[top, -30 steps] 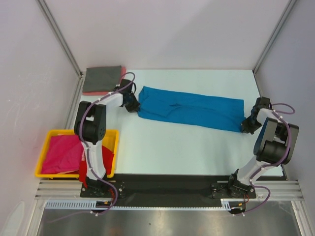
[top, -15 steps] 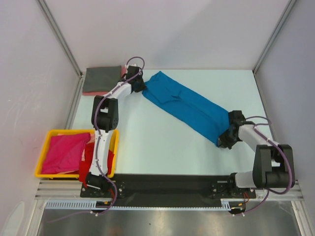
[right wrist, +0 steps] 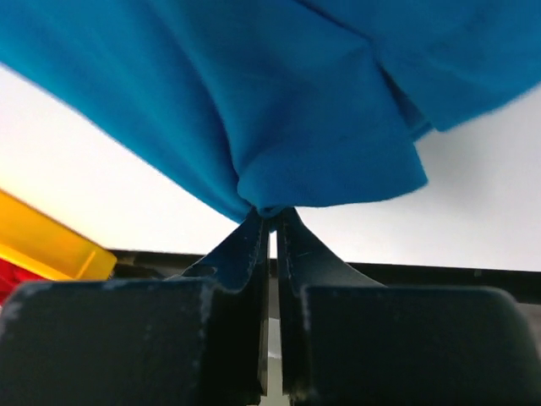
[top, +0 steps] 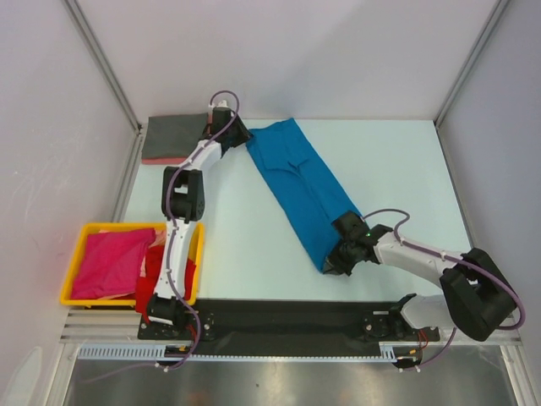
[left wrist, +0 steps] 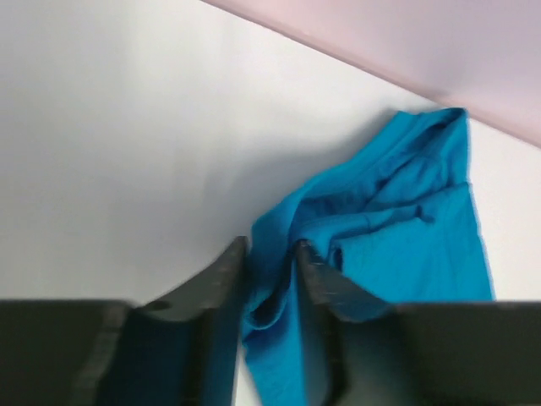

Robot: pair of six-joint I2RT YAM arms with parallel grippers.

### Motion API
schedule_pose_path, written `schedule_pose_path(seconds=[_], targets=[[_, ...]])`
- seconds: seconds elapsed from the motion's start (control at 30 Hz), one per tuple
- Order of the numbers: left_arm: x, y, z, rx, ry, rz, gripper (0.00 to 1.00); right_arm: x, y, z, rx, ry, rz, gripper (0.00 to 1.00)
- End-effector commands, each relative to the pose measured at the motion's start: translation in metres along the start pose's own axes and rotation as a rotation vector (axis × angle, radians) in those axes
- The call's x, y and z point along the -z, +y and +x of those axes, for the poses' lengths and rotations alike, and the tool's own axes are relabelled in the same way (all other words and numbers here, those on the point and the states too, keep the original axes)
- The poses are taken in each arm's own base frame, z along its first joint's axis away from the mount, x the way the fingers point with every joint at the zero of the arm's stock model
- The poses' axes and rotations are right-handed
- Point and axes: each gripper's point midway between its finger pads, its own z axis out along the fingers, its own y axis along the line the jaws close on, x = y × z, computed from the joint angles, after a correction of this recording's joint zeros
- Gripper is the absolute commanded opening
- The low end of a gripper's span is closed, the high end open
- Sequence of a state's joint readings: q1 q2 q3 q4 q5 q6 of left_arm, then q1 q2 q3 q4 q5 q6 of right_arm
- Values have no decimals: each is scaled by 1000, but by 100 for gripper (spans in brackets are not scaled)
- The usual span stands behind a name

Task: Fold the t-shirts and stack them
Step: Fold the tshirt

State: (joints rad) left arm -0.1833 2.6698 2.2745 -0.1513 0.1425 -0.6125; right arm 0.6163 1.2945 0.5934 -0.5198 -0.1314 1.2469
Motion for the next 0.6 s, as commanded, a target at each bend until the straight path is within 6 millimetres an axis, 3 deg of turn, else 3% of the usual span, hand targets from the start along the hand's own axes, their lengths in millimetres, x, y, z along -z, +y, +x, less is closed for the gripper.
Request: schedule_pose_path(seconds=[0.0, 0.03, 0.07, 0.1, 0.13, 0.2, 0.23, 0.37, 0.43, 0.47, 0.53, 0.57], targets=[[17, -15, -36, -49, -68, 32, 39, 9, 47, 17, 85, 22, -114, 6], [28, -28, -46, -59, -75, 58, 46, 9, 51, 19, 104, 25, -116, 12], [32, -24, -38, -67, -49, 48, 49, 9, 53, 21, 130, 33, -118, 23], [39, -31, -37, -76, -39, 53, 53, 11, 58, 25, 168, 51, -127, 27], [55, -44, -48, -91, -50, 63, 62, 13, 56, 25, 187, 52, -119, 31], [72, -49, -37, -98, 0, 41, 69, 23, 57, 24, 246, 46, -114, 38], [80, -53, -35, -105, 14, 38, 85, 32, 61, 23, 270, 29, -137, 41], [142, -77, -28, -191, 39, 9, 83, 58, 57, 12, 364, -60, -175, 52], [163, -85, -23, -198, 50, 31, 80, 65, 50, 8, 393, -86, -166, 53], [182, -87, -20, -196, 54, 32, 78, 71, 49, 3, 405, -115, -178, 53], [197, -90, -7, -202, 71, 36, 76, 76, 42, -6, 420, -137, -162, 53], [201, -84, 8, -200, 96, 27, 75, 79, 36, -19, 427, -171, -153, 52]])
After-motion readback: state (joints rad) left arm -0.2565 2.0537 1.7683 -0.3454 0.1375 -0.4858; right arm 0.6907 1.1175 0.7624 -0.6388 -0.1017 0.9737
